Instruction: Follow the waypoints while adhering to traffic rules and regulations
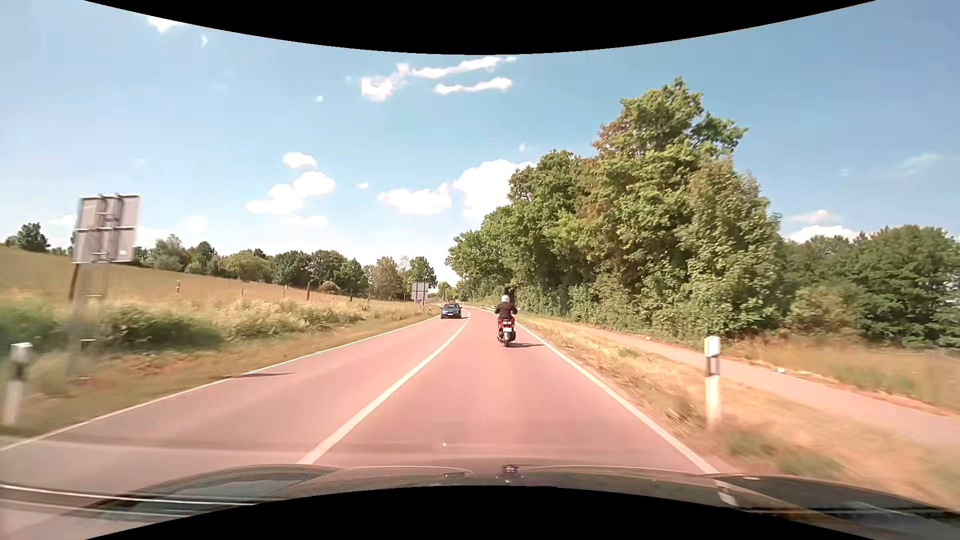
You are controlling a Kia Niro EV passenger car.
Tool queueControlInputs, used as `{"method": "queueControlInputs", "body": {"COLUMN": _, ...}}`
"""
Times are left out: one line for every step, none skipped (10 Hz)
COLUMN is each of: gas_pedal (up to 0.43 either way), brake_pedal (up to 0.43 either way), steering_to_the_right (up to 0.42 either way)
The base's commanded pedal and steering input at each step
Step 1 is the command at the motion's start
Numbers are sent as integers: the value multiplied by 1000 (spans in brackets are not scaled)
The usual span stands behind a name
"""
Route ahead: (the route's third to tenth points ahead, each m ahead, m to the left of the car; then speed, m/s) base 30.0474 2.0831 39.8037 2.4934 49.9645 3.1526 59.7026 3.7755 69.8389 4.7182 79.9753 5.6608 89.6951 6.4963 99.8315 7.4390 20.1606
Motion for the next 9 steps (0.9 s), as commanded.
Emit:
{"method": "queueControlInputs", "body": {"gas_pedal": 209, "brake_pedal": 12, "steering_to_the_right": -7}}
{"method": "queueControlInputs", "body": {"gas_pedal": 209, "brake_pedal": 12, "steering_to_the_right": -8}}
{"method": "queueControlInputs", "body": {"gas_pedal": 209, "brake_pedal": 12, "steering_to_the_right": -7}}
{"method": "queueControlInputs", "body": {"gas_pedal": 220, "brake_pedal": 12, "steering_to_the_right": -8}}
{"method": "queueControlInputs", "body": {"gas_pedal": 220, "brake_pedal": 12, "steering_to_the_right": -8}}
{"method": "queueControlInputs", "body": {"gas_pedal": 220, "brake_pedal": 12, "steering_to_the_right": -8}}
{"method": "queueControlInputs", "body": {"gas_pedal": 220, "brake_pedal": 12, "steering_to_the_right": -8}}
{"method": "queueControlInputs", "body": {"gas_pedal": 220, "brake_pedal": 6, "steering_to_the_right": -9}}
{"method": "queueControlInputs", "body": {"gas_pedal": 220, "brake_pedal": 12, "steering_to_the_right": -11}}
